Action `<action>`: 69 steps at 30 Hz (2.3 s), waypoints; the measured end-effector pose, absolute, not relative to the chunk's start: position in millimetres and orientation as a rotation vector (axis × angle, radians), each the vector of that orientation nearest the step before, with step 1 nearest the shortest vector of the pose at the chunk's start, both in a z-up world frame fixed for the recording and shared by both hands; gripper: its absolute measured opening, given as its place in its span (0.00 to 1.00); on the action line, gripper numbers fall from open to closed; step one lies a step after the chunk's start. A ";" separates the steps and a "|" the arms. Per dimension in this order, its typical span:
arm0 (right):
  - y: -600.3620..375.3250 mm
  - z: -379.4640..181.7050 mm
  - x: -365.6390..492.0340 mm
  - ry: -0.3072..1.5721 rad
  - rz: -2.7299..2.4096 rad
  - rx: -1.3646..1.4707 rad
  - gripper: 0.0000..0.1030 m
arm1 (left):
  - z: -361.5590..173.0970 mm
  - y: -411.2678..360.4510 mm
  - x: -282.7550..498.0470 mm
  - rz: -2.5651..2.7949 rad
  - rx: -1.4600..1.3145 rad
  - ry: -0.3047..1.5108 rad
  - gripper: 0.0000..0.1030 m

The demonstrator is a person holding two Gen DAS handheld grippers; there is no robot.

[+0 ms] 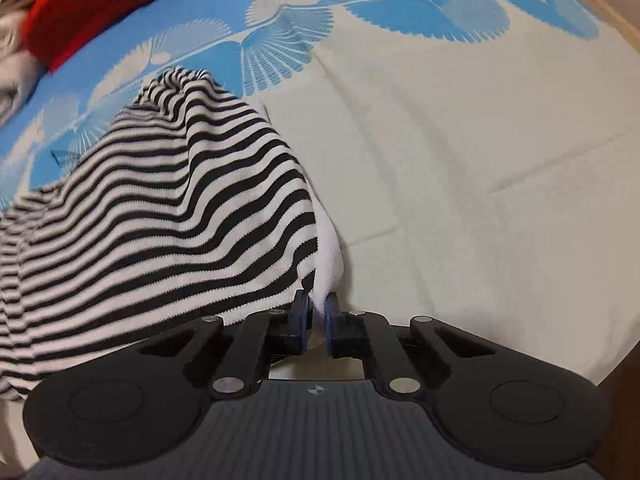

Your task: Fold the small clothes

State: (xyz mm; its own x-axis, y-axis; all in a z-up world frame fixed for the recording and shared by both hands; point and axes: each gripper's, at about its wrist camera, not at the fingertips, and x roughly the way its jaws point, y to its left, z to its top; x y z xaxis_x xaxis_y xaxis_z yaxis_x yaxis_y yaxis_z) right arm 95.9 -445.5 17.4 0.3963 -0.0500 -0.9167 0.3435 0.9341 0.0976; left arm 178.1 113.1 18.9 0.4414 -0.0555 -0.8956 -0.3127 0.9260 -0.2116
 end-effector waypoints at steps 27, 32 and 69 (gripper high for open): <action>-421.8 13.3 100.6 1.172 -0.225 0.133 0.41 | 5.9 44.4 185.7 -0.066 -0.157 1.197 0.39; -425.0 38.6 93.2 1.017 -0.275 0.131 0.42 | 19.3 42.3 184.2 -0.065 -0.160 1.131 0.40; -406.6 107.4 58.0 0.671 -0.262 0.132 0.44 | 30.7 29.9 178.7 -0.073 -0.062 1.052 0.40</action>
